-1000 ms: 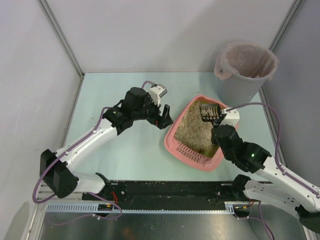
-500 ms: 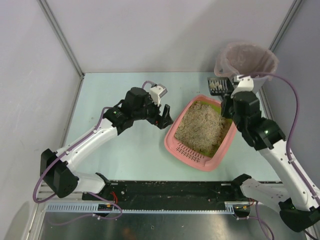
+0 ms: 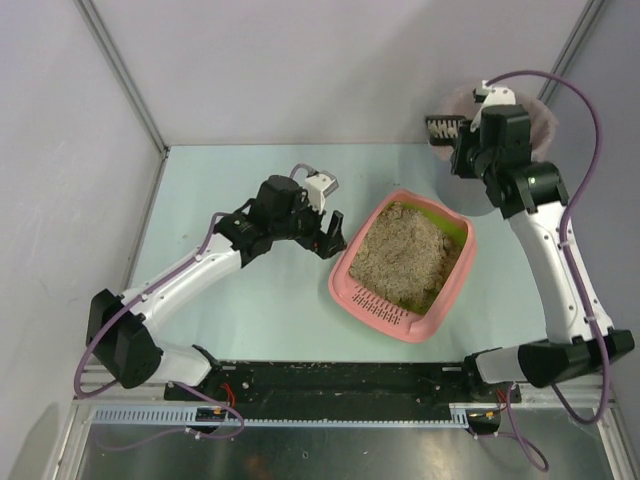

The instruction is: Clean the litter box

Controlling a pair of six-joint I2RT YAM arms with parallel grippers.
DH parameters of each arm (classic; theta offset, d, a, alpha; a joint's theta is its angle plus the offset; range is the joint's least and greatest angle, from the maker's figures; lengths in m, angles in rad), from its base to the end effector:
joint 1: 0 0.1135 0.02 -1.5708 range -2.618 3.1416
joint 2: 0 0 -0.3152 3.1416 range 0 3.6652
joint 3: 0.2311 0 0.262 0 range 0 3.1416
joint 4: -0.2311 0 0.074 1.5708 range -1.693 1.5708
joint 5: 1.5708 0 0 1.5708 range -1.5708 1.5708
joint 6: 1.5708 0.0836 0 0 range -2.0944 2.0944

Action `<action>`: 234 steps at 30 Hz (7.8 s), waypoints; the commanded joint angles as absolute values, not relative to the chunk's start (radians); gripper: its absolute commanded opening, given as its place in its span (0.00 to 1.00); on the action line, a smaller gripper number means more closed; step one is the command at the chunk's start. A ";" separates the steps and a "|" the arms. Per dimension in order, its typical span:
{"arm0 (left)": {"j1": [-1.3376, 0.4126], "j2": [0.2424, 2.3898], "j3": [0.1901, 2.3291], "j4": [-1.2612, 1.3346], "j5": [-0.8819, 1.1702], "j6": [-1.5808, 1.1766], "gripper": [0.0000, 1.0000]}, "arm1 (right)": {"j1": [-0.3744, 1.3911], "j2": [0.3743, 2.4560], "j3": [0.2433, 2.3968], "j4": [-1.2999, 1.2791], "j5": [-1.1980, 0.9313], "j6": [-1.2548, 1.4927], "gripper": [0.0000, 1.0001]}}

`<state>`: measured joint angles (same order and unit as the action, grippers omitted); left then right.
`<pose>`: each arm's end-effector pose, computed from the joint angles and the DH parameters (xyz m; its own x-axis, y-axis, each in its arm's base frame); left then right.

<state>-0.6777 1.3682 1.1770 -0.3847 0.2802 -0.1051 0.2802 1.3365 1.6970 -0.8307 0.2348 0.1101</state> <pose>0.2565 -0.2361 0.3487 -0.5041 0.2763 -0.8183 0.7344 0.6357 -0.2378 0.2963 0.0650 0.4958 -0.4404 -0.0155 -0.8977 -0.0214 0.9997 -0.0068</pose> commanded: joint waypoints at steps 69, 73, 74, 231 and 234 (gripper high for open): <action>-0.672 1.379 1.177 -0.379 0.295 -0.087 0.93 | -0.463 1.784 1.629 0.198 -0.841 1.433 0.00; -0.672 1.376 1.177 -0.377 0.298 -0.090 0.93 | -0.463 1.741 1.631 0.224 -0.842 1.465 0.00; -0.672 1.376 1.177 -0.380 0.299 -0.091 0.93 | -0.463 1.737 1.629 0.230 -0.845 1.474 0.00; -0.534 1.094 0.976 -0.141 0.150 -0.205 1.00 | 0.789 1.206 0.778 -0.213 0.615 0.654 0.77; -0.520 1.088 0.968 -0.135 0.149 -0.216 1.00 | 0.732 1.163 0.759 -0.164 0.551 0.557 0.77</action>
